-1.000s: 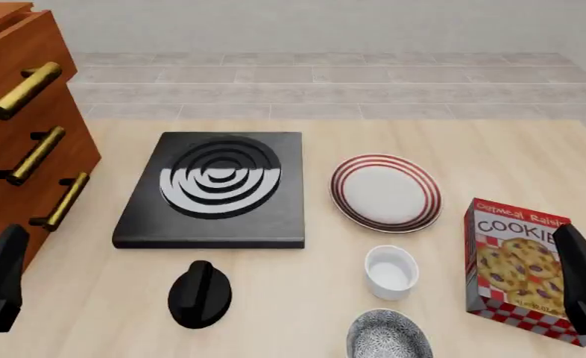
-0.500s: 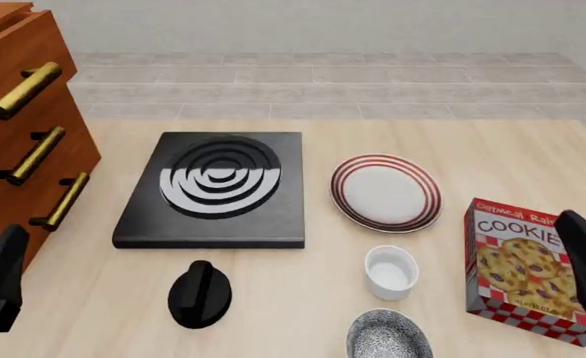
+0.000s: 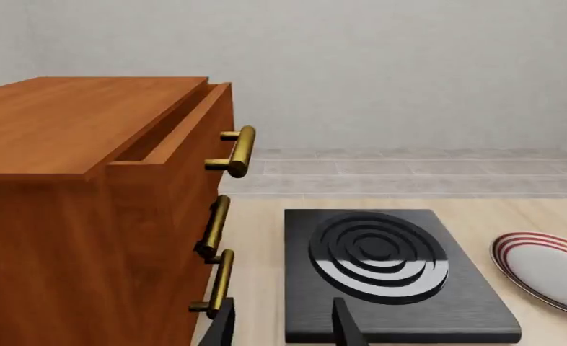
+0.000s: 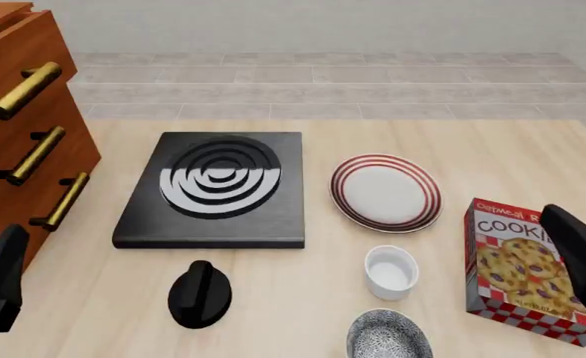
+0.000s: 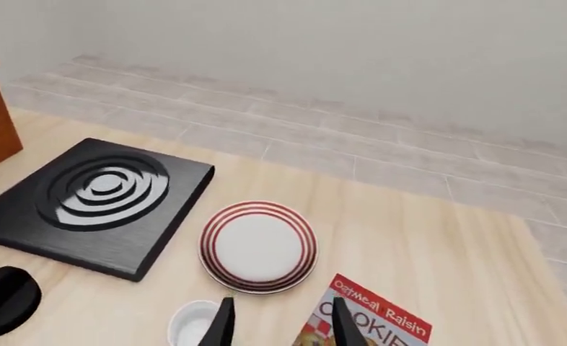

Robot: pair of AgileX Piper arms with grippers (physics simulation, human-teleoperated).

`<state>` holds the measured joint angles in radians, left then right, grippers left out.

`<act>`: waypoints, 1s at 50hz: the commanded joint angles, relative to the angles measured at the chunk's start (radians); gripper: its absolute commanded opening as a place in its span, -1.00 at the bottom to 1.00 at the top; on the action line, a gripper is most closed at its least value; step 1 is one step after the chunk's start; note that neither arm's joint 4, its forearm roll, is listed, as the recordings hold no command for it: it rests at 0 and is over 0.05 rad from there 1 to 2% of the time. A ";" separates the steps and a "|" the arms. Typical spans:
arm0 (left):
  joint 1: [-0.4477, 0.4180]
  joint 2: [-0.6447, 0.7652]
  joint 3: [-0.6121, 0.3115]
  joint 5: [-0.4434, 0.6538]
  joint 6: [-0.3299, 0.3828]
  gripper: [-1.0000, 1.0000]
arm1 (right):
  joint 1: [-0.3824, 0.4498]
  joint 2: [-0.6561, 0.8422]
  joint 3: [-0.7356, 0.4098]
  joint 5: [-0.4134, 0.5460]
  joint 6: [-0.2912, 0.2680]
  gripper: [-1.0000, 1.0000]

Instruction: Pick the akita bowl next to the ramekin and place it on the plate.

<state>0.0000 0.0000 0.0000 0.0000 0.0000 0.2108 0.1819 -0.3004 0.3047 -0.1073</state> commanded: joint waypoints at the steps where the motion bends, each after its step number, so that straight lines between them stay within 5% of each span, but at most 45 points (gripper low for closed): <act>1: 0.000 0.000 0.000 0.000 0.000 1.00 | 0.025 0.048 -0.028 0.031 -0.037 1.00; 18: 0.000 0.000 0.000 0.000 0.000 1.00 | 0.105 0.083 -0.064 0.087 -0.079 1.00; 42: 0.000 0.000 0.000 0.000 0.000 1.00 | 0.179 0.216 -0.097 0.096 -0.007 1.00; 50: 0.000 0.000 0.000 0.000 0.000 1.00 | 0.183 0.248 -0.085 0.105 -0.060 1.00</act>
<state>0.0000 0.0000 0.0000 0.0000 0.0000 0.3716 0.3778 -0.3894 0.4053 -0.1472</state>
